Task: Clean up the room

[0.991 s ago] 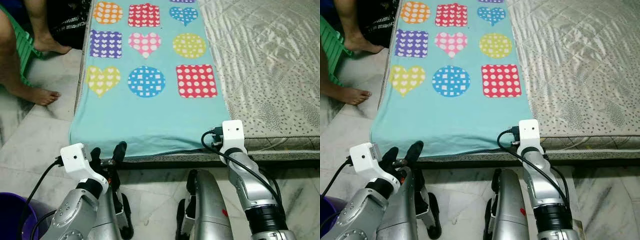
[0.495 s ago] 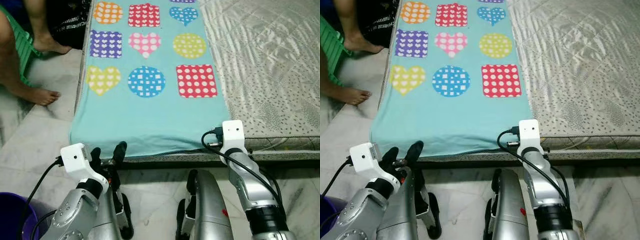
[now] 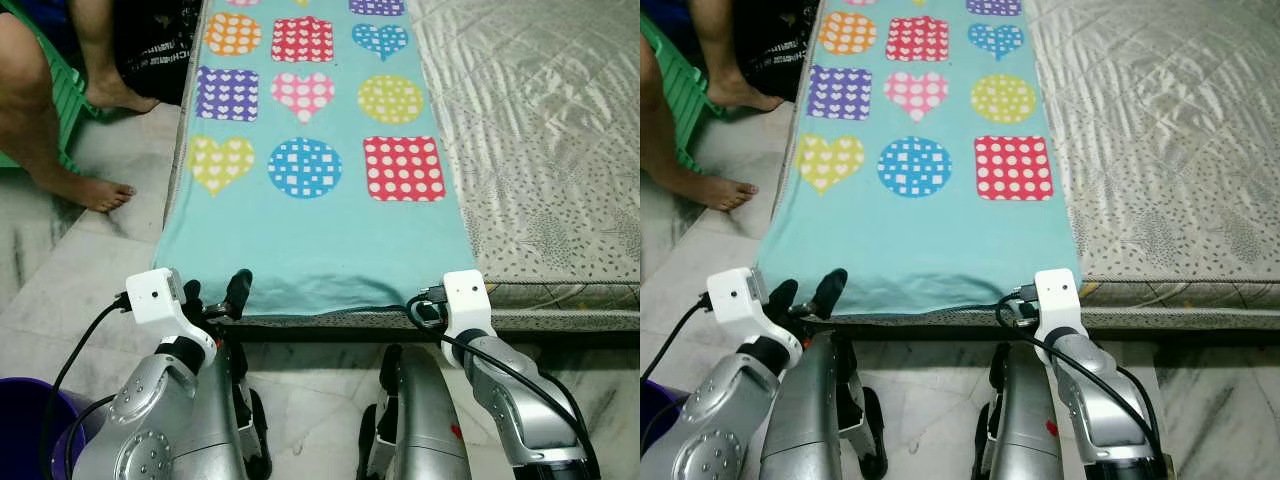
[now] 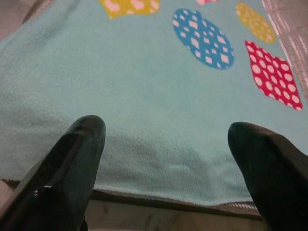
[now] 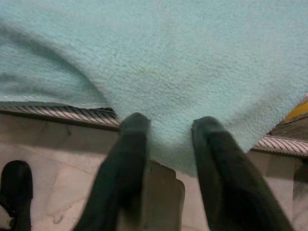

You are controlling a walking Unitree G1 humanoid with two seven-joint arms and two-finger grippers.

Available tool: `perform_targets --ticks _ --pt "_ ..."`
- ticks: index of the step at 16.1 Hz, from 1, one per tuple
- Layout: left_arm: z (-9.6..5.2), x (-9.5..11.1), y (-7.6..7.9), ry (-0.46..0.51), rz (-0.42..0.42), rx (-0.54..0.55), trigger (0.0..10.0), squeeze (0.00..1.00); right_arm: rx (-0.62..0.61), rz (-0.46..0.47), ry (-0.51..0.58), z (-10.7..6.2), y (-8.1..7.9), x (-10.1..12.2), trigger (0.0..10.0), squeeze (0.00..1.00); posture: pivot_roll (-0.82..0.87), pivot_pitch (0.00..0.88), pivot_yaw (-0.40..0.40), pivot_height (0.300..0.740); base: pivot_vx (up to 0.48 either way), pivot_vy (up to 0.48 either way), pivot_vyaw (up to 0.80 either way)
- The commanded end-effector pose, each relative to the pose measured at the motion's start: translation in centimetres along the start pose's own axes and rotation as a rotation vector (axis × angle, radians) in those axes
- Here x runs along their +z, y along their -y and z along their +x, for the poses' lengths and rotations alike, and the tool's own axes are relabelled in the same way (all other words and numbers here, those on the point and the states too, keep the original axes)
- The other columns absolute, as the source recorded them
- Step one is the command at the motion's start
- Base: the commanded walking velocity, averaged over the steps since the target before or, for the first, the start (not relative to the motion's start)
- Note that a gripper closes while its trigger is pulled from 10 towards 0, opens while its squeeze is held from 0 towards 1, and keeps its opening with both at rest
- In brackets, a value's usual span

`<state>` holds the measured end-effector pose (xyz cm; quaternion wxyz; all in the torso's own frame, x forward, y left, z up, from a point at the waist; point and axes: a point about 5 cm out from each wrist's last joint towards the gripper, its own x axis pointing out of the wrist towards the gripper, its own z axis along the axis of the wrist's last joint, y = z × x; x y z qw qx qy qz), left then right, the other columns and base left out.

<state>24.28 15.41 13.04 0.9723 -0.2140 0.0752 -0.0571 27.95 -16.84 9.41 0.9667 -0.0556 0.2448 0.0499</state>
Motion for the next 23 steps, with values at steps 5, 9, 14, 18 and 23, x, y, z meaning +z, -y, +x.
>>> perform_targets --ticks 5,9,14,18,23 --pt "0.1 -0.5 -0.5 -0.022 0.019 0.006 10.0 0.00 -0.066 -0.054 -0.025 -0.4 1.5 -0.7 10.0 1.00 0.00 0.188 -0.037 0.556 0.000 0.000 0.00" --pt "0.3 0.0 -1.3 0.015 0.032 0.036 10.0 0.00 -0.090 -0.080 0.100 -0.4 1.7 1.6 10.0 1.00 0.00 0.145 -0.029 0.556 0.000 0.000 0.00" --pt "0.0 0.2 -1.5 0.060 0.007 0.031 10.0 0.00 -0.062 0.151 0.326 -0.7 1.4 3.7 10.0 1.00 0.00 0.091 -0.017 0.556 0.000 0.000 0.00" --pt "0.7 -0.1 -1.2 0.066 0.006 0.008 10.0 0.00 -0.044 0.224 0.400 -0.4 0.8 4.8 10.0 1.00 -0.01 0.036 -0.007 0.556 0.000 0.000 0.00" --pt "1.2 -0.3 -1.3 0.078 0.006 0.000 10.0 0.00 -0.060 0.275 0.437 -0.1 1.2 5.0 10.0 1.00 -0.01 0.000 0.001 0.556 0.000 0.000 0.00"
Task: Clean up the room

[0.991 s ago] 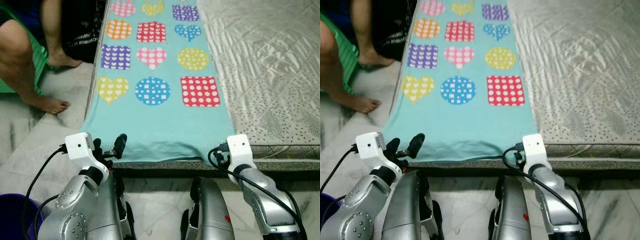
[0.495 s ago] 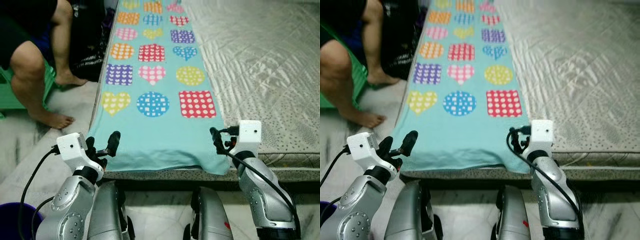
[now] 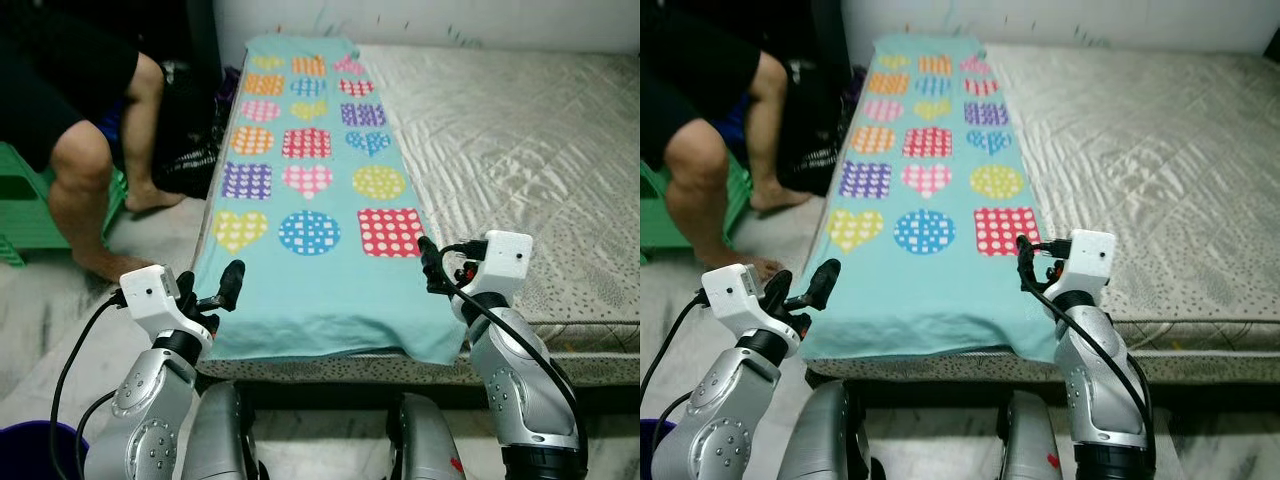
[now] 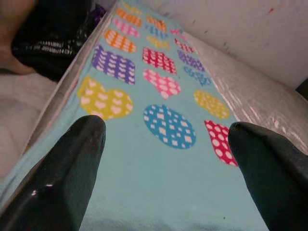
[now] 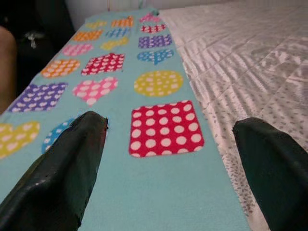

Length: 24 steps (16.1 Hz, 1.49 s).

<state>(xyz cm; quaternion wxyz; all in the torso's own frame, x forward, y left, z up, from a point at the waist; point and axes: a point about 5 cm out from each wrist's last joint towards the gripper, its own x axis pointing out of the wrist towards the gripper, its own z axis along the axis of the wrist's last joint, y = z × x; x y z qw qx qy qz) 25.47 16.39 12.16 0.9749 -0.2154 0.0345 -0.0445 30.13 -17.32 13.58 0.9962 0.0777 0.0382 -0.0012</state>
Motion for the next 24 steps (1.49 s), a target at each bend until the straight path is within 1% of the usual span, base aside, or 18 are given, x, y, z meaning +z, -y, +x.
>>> perform_targets --ticks 1,4,5,9,12,16,22,24 --pt "0.2 -0.3 -0.3 -0.004 0.013 0.001 10.0 0.00 -0.004 0.007 0.021 0.3 0.0 0.3 10.0 1.00 -0.02 0.000 0.003 0.556 0.000 0.000 0.00" --pt "0.6 0.0 -0.5 0.026 0.011 0.005 10.0 0.00 0.003 -0.003 0.058 0.2 0.0 0.8 10.0 1.00 -0.04 0.000 -0.002 0.556 0.000 0.000 0.00" --pt "0.7 0.1 -0.4 0.037 0.006 0.003 10.0 0.00 0.024 -0.009 0.081 0.3 -0.2 1.4 10.0 0.00 -0.04 0.000 -0.003 0.556 0.000 0.000 0.00" --pt "1.4 0.2 0.2 0.066 -0.009 -0.021 10.0 0.00 0.034 0.000 0.154 1.9 -0.8 3.4 10.0 0.00 -0.05 0.000 -0.006 0.556 0.000 0.000 -0.13" --pt "1.5 0.3 0.2 0.073 -0.009 -0.023 10.0 0.00 0.035 0.002 0.158 2.0 -1.0 3.4 10.0 0.00 -0.04 0.000 -0.005 0.560 0.000 0.000 -0.48" --pt "1.6 0.4 0.0 0.082 -0.011 -0.022 10.0 0.00 0.035 0.002 0.156 2.1 -1.1 3.0 10.0 0.00 -0.04 0.000 -0.002 0.597 0.000 0.000 -0.45" --pt "2.0 0.7 0.1 0.091 -0.003 -0.026 10.0 0.00 0.036 0.007 0.164 2.4 -1.2 3.1 10.0 0.00 -0.04 0.000 0.001 0.646 0.000 0.000 -0.45" --pt "2.1 0.6 0.1 0.087 0.006 -0.020 10.0 0.00 0.031 0.000 0.149 2.5 -1.2 2.8 10.0 0.00 -0.04 0.000 0.002 0.650 0.000 0.000 -0.25"
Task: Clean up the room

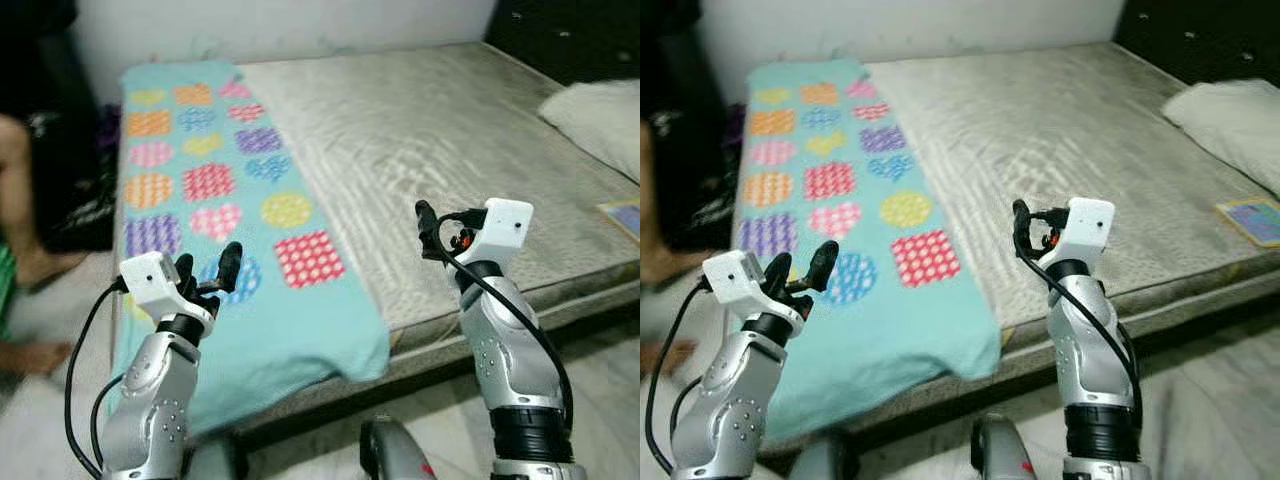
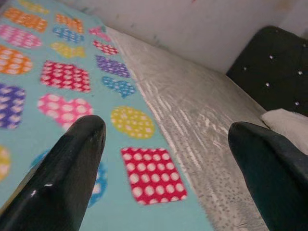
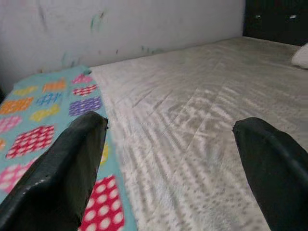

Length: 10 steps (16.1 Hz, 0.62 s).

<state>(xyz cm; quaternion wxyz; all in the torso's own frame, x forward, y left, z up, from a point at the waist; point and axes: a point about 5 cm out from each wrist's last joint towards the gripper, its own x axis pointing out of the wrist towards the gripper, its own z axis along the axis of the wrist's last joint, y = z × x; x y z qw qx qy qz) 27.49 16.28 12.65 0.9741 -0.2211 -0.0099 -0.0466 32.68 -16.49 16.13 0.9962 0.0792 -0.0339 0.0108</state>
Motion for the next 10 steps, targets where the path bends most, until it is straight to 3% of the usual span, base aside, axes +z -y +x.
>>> perform_targets --ticks 1,5,10 --pt "0.10 0.05 -0.10 0.000 0.014 0.003 10.0 0.00 -0.005 0.008 0.008 0.04 0.01 0.10 10.0 0.00 -0.04 0.000 0.003 0.650 0.000 0.000 0.00" --pt "0.11 0.03 -0.12 0.000 0.014 -0.002 10.0 0.00 0.018 0.003 0.045 -0.04 -0.09 0.50 10.0 0.00 -0.04 0.000 0.006 0.650 0.000 0.000 0.00" --pt "0.19 0.07 0.01 0.002 0.010 -0.011 10.0 0.00 0.017 0.000 0.057 0.23 0.13 0.88 10.0 0.00 -0.04 0.000 0.007 0.705 0.000 0.000 0.00"
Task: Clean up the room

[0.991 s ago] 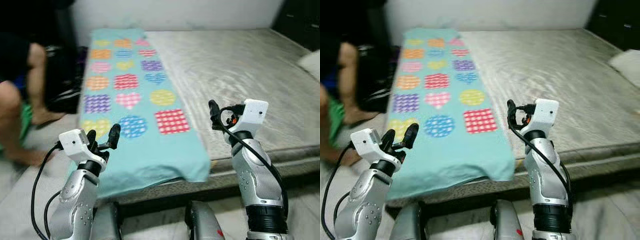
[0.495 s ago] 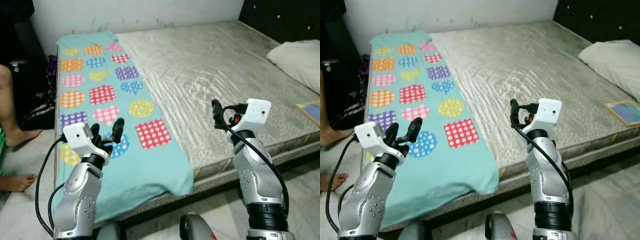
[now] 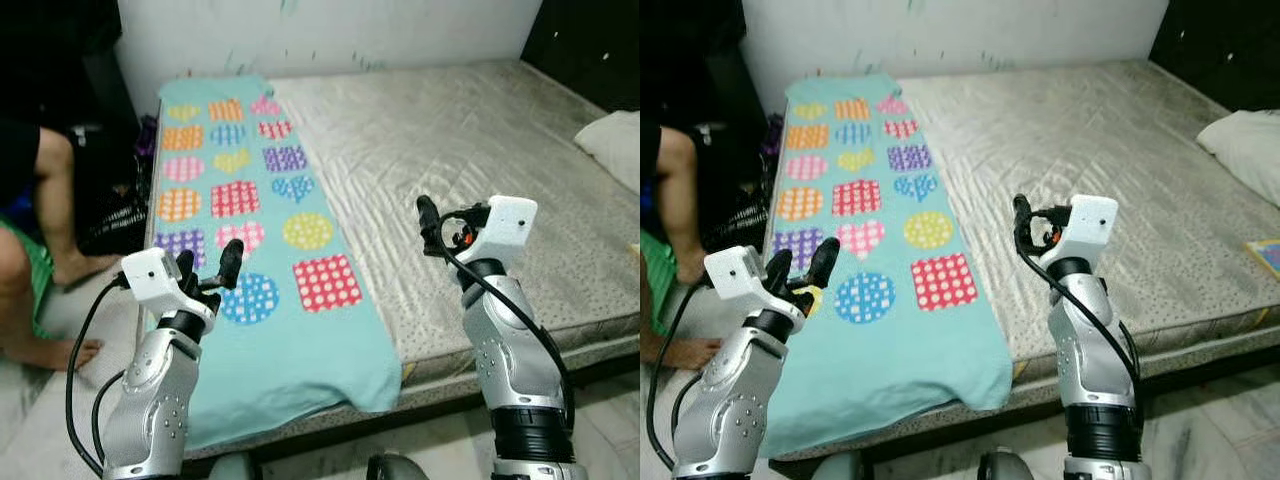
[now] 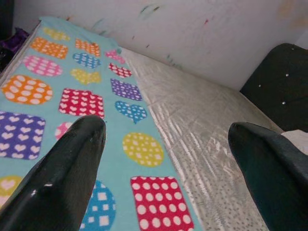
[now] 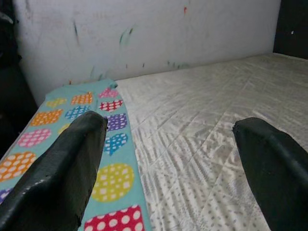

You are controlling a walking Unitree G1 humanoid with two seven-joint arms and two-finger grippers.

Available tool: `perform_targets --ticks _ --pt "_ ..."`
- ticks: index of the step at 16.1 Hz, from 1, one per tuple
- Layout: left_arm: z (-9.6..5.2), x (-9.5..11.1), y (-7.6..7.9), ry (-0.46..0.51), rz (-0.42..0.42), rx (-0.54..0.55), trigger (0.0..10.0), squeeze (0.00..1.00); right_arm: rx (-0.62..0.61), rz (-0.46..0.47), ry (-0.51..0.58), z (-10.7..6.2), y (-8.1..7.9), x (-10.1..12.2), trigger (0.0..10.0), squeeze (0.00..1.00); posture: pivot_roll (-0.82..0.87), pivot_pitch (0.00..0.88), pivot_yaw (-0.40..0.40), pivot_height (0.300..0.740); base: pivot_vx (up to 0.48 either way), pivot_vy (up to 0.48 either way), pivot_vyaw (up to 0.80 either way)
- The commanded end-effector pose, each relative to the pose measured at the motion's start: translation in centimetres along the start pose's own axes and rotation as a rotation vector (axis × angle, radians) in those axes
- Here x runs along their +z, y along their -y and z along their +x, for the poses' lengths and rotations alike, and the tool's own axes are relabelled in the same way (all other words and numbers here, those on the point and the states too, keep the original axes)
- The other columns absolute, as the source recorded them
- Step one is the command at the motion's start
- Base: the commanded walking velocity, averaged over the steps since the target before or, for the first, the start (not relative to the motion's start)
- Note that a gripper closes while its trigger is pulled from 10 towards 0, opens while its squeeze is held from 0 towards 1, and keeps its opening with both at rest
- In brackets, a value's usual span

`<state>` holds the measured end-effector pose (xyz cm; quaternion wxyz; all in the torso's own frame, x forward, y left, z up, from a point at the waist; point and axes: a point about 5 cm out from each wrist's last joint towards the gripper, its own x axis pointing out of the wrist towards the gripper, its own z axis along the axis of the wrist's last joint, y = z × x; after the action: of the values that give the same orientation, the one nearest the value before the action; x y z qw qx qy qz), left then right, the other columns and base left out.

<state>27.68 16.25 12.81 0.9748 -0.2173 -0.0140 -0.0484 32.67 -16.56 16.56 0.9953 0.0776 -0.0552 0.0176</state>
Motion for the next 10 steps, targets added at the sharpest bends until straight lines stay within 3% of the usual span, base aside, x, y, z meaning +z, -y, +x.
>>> perform_targets --ticks 1,6,10 --pt "-0.04 -0.09 -0.04 -0.005 0.001 -0.007 10.0 0.00 0.000 0.006 0.017 0.25 0.11 0.45 10.0 0.00 -0.04 0.000 0.006 0.715 0.000 0.000 0.00" --pt "0.12 -0.15 -0.04 -0.013 0.007 -0.010 10.0 0.00 0.005 0.013 0.022 0.43 -0.02 0.45 10.0 0.00 -0.04 0.000 0.010 0.740 0.000 0.000 0.00" --pt "0.52 -0.77 -0.85 -0.049 0.086 0.066 10.0 0.00 0.014 0.011 0.013 0.52 -0.19 0.04 10.0 0.00 -0.03 0.000 0.011 0.740 0.000 0.000 0.00"
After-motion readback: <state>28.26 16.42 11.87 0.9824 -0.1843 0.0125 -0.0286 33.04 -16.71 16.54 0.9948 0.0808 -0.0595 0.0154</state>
